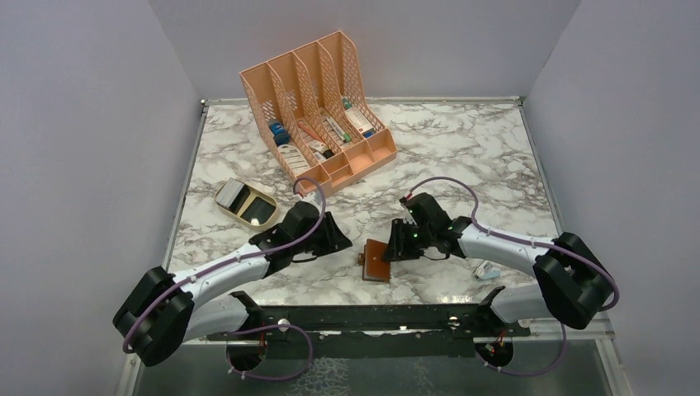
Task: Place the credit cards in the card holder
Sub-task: Close the card holder at the center of the board.
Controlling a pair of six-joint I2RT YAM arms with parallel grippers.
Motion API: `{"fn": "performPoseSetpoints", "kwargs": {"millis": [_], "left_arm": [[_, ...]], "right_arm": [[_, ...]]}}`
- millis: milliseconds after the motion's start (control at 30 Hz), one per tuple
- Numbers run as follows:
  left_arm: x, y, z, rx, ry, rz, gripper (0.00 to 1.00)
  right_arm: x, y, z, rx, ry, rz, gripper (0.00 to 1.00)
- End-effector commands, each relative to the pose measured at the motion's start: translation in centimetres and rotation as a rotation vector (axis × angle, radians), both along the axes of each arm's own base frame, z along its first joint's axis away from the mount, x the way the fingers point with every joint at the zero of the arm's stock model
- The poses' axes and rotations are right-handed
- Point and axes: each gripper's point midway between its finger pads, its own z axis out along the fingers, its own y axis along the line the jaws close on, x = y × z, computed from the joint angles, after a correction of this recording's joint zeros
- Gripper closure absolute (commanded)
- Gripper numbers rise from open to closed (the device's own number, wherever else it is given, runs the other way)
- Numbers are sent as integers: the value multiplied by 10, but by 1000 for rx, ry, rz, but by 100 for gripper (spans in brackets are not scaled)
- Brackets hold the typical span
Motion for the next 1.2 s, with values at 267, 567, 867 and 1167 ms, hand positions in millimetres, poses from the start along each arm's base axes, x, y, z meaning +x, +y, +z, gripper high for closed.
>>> {"fn": "performPoseSetpoints", "kwargs": {"millis": [267, 567, 867, 1167], "left_arm": [[1, -11, 20, -55, -56, -179, 62], [-19, -28, 2, -108, 53, -315, 58], [-22, -33, -21, -69, 112, -355, 57], [-17, -32, -38, -19, 135, -330, 57]], "right_arm": [[2, 37, 31, 15, -44, 21, 69], [2, 30, 12, -74, -19, -1, 68], [0, 29, 10, -67, -17, -1, 68], [-1, 28, 9, -67, -16, 4, 68]]}}
